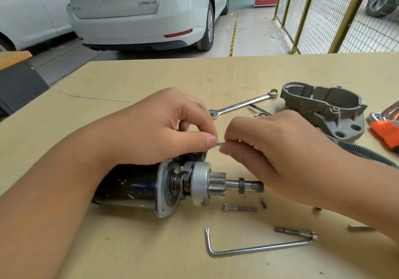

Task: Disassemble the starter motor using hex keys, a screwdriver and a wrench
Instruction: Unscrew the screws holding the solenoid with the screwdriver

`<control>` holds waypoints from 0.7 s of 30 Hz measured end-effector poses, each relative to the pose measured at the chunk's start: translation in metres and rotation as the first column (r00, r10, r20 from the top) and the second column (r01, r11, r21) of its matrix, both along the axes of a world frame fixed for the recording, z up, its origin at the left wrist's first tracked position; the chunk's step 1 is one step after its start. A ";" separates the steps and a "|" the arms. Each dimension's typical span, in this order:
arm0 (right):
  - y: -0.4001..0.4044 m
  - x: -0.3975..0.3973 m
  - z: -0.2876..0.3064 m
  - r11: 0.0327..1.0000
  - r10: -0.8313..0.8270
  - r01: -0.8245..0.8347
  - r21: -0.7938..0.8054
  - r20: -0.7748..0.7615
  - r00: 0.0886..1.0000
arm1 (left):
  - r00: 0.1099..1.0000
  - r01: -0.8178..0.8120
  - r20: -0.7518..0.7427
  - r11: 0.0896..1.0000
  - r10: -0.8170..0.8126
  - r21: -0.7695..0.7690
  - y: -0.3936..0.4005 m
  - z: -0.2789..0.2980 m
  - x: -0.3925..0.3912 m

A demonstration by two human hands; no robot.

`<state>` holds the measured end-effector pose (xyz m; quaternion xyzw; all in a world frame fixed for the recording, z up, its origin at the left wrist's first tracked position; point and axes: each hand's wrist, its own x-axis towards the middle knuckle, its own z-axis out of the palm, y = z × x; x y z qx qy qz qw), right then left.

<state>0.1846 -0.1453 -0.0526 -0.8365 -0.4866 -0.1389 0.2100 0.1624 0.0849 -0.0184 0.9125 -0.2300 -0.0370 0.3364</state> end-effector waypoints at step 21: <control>-0.023 0.019 0.026 0.978 0.058 0.136 0.156 -0.838 0.543 | 0.994 -0.057 -0.087 0.996 0.063 0.070 0.005 0.002 0.002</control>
